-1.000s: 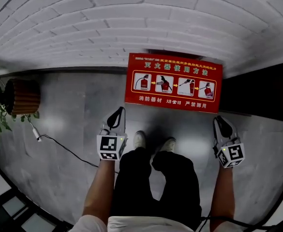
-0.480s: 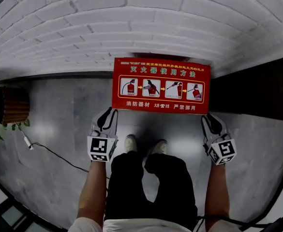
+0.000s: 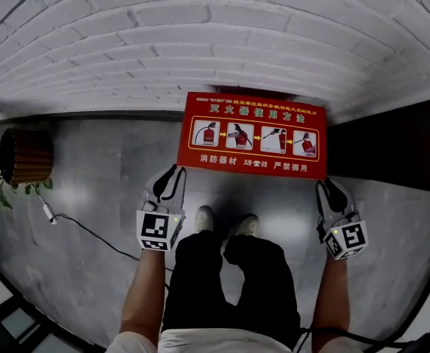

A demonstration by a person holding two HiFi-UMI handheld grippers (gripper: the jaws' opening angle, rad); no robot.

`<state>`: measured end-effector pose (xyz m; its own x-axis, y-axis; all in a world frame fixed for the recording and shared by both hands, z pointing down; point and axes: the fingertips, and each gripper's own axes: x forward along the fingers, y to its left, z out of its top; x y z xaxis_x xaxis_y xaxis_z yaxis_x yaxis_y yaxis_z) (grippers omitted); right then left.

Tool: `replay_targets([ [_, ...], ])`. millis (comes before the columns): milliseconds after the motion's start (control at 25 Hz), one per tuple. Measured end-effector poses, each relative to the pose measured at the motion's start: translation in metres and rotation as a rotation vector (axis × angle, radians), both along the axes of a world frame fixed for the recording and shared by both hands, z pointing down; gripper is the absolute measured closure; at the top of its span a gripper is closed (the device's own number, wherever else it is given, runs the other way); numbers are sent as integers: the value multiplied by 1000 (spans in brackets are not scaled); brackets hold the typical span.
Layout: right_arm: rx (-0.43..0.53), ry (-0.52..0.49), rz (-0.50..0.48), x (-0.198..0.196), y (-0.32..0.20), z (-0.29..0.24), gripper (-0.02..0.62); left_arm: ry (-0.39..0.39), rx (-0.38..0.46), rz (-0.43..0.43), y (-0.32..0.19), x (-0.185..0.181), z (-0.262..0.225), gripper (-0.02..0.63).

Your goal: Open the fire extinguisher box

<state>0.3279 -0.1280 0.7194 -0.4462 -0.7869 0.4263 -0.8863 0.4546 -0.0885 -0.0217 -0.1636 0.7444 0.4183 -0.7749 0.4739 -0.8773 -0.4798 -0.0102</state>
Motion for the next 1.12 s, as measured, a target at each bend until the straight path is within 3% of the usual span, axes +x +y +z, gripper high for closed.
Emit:
replay_targets([
  [320,32,-52,19,1,-3,-21,518,-28,48,20,-6,0,-33,535],
  [560,81,-53,40,3,-81,-135,518,19,105,-2,-84,1,-137,537],
  [640,96,-44,46,3,-99,-151,518,34,100,-14,-101,3,-155,537],
  [1120,182,-37,50,8,-164,-172,536,46,180,-28,-172,8,-177,538],
])
